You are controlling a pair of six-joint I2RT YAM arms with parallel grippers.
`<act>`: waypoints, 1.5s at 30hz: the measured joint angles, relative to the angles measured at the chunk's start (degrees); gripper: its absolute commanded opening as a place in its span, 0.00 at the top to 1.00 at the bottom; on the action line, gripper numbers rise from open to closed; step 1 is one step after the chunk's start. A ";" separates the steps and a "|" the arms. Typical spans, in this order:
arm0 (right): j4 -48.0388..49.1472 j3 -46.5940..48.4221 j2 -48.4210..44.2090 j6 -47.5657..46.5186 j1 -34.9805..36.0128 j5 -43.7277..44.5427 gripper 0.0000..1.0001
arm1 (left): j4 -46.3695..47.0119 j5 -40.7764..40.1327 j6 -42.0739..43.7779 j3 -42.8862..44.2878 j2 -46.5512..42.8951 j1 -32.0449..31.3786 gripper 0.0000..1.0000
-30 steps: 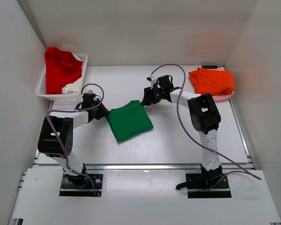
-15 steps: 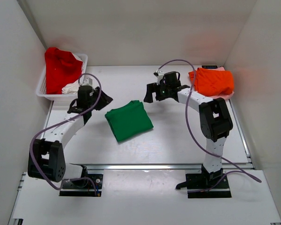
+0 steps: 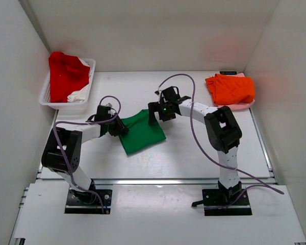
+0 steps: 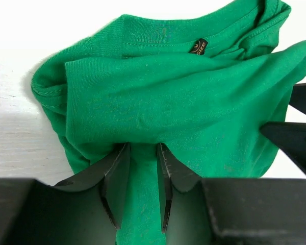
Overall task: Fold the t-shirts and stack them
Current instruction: Put the neatly folded tshirt into the corner of the board with the right arm
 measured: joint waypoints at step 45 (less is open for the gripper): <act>-30.73 41.05 3.85 -26.84 -38.58 -12.26 1.00 | -11.04 3.85 1.09 -1.97 -31.12 5.20 0.61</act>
